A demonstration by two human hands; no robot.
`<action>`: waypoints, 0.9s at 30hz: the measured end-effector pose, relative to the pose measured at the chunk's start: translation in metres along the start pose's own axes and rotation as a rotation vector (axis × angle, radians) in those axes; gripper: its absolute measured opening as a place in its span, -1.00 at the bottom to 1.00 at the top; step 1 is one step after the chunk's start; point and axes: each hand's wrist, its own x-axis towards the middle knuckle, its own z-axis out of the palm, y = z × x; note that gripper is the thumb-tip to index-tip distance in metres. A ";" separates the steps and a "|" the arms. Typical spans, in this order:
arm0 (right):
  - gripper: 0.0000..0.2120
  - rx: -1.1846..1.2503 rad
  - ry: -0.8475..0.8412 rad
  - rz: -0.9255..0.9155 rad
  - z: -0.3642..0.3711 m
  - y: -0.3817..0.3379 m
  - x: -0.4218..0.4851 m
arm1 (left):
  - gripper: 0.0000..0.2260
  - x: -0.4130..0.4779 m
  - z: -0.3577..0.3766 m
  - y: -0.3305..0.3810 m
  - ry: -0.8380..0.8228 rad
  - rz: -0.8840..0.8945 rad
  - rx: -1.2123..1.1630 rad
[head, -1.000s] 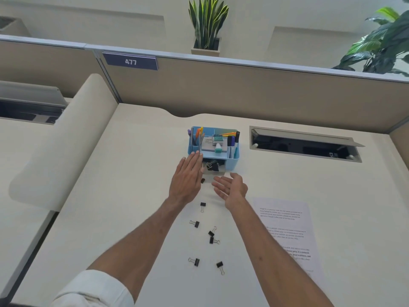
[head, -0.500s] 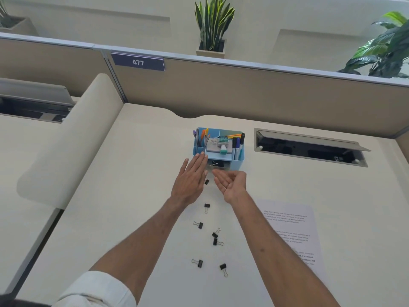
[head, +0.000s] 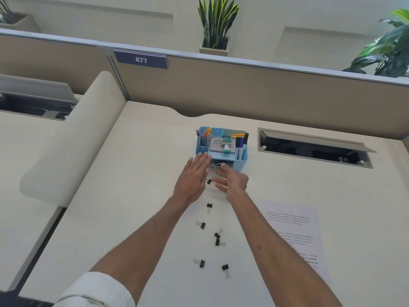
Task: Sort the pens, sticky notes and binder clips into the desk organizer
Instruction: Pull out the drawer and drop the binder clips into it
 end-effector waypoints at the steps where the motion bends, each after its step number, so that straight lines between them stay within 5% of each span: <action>1: -0.77 -0.014 0.006 -0.002 0.000 -0.001 0.001 | -0.51 0.000 0.000 0.000 0.000 -0.001 -0.003; 19: -0.85 -0.123 0.147 -0.018 -0.007 0.007 0.001 | -0.50 -0.002 0.000 -0.001 -0.016 -0.003 -0.037; 24: -0.92 -0.634 0.386 -0.626 -0.014 0.008 -0.003 | -0.50 -0.003 0.001 0.000 -0.011 -0.009 -0.041; 27: -0.78 -0.904 0.334 -0.755 -0.015 0.006 -0.001 | -0.50 -0.002 0.002 0.001 -0.012 -0.012 -0.056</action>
